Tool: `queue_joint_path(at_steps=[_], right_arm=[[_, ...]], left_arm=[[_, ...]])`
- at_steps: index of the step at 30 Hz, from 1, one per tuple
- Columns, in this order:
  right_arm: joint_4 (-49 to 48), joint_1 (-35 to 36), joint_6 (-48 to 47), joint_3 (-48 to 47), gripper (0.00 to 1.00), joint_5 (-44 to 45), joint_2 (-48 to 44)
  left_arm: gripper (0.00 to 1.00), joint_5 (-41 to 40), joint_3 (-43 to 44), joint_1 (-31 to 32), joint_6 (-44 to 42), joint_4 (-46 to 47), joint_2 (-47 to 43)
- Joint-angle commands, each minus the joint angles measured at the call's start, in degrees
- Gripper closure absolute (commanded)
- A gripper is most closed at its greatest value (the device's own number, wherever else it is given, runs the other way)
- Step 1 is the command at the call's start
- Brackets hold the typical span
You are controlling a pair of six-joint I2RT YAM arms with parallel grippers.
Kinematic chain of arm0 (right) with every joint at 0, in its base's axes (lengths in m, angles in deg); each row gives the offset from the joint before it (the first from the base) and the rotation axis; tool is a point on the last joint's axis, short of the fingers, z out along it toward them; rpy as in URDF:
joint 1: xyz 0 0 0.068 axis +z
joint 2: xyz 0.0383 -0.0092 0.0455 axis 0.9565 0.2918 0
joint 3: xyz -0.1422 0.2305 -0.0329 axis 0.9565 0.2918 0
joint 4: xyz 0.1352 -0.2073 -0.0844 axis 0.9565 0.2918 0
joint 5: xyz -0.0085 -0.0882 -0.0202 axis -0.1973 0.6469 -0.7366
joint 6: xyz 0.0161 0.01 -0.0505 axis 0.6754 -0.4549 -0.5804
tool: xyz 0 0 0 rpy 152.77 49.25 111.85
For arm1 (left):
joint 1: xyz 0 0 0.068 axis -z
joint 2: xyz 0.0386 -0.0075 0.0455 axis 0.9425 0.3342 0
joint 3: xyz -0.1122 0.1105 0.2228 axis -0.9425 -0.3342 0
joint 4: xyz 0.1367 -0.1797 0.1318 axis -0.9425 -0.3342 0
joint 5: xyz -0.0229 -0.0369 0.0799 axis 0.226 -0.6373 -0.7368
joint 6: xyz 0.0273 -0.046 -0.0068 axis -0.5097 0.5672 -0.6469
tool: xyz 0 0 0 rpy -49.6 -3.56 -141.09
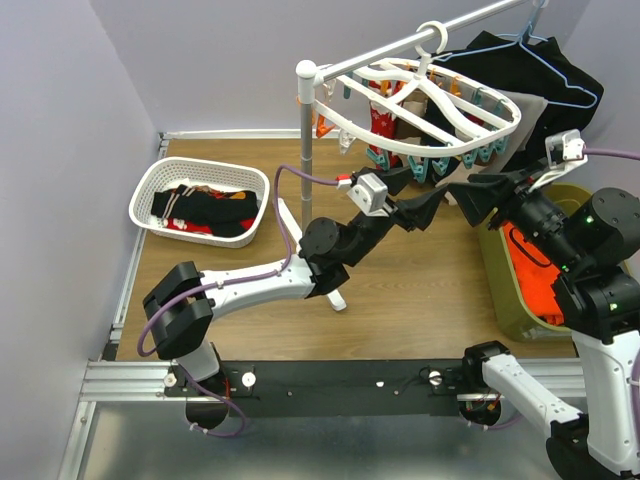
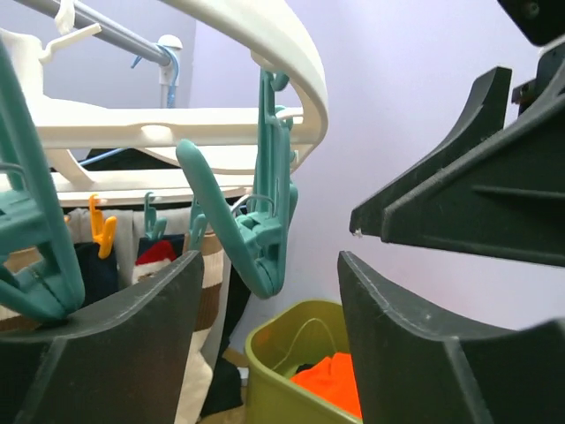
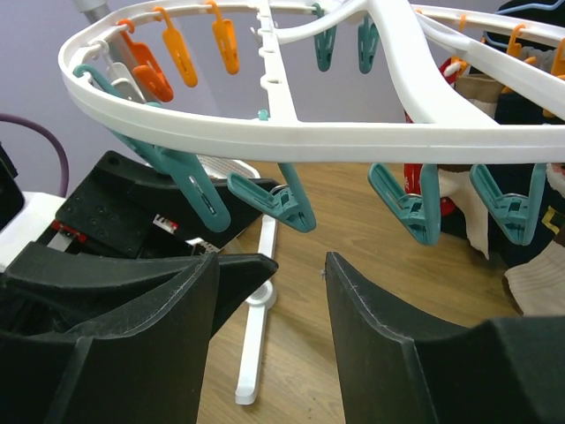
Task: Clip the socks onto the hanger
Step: Open the clamp at the hanger.
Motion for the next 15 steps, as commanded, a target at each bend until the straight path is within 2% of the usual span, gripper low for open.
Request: queue_joint_path(at_steps=[1, 7, 15], right_arm=[[0.3, 0.3, 0.7, -0.8, 0.4, -1.5, -1.1], [-0.5, 0.3, 1.1, -0.7, 0.4, -1.7, -1.0], [-0.7, 0.2, 2.0, -0.9, 0.4, -2.4, -0.9]], left_arm=[[0.31, 2.1, 2.0, -0.3, 1.5, -4.6, 0.3], [0.31, 1.7, 4.4, -0.4, 1.3, -7.4, 1.8], [0.33, -1.0, 6.8, -0.6, -1.0, -5.7, 4.0]])
